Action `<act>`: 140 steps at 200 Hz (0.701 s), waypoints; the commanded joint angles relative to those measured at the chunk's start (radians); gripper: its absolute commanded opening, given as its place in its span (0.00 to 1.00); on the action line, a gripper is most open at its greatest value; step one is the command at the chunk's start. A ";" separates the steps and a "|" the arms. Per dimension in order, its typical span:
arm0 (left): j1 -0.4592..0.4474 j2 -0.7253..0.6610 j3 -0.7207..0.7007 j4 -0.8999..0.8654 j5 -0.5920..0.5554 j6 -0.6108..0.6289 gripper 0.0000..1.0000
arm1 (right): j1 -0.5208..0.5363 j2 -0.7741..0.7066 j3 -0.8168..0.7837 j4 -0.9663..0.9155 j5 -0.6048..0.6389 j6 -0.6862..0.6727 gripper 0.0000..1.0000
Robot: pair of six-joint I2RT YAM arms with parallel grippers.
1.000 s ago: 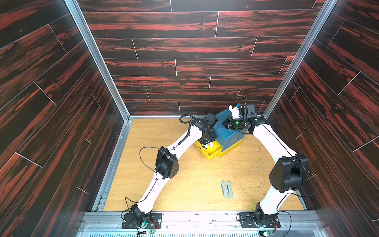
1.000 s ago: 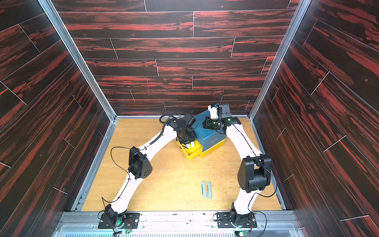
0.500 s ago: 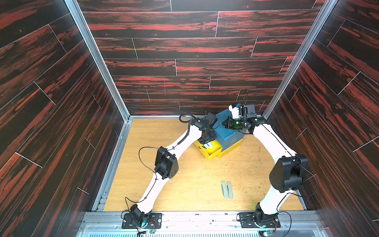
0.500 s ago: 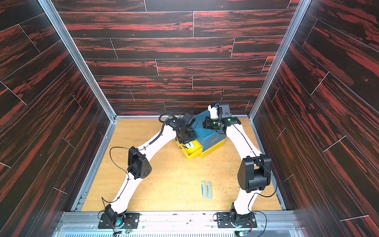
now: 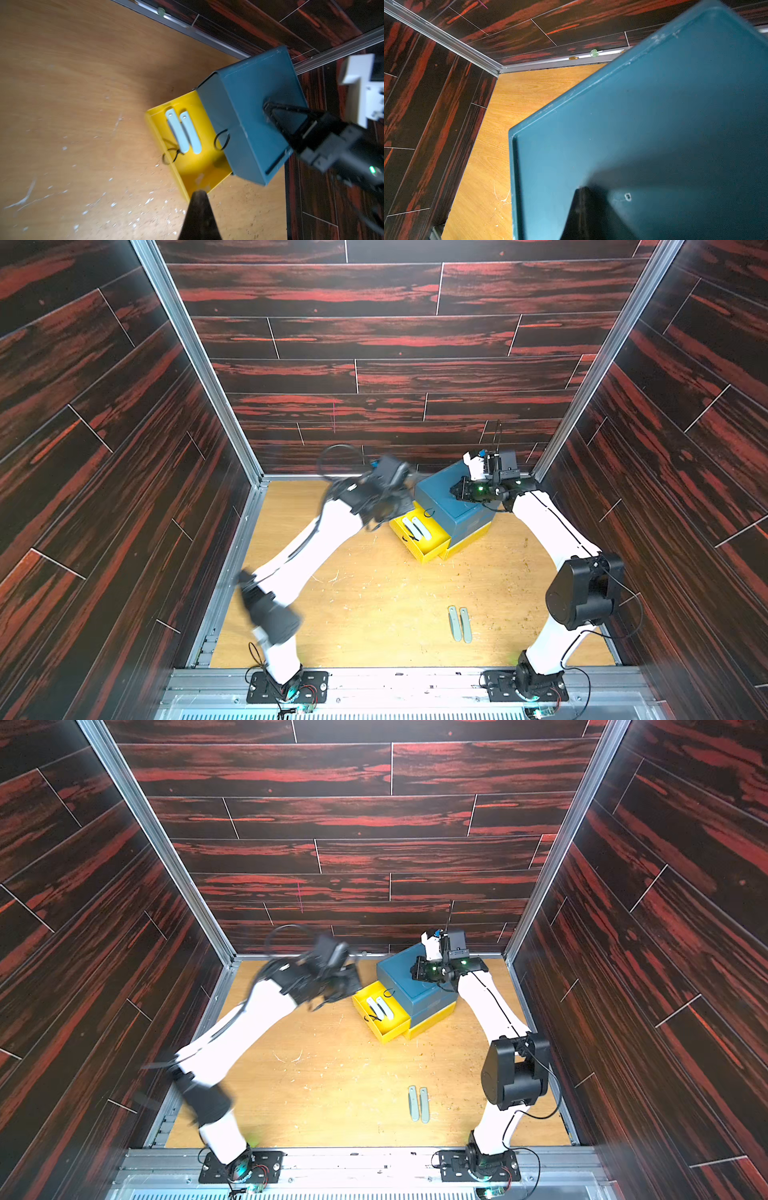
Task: Place the fruit knives into the drawer by color
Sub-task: Close the drawer in the storage box.
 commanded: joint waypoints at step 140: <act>0.016 0.042 -0.443 0.388 0.201 -0.158 0.00 | 0.004 0.055 -0.105 -0.273 0.271 -0.003 0.00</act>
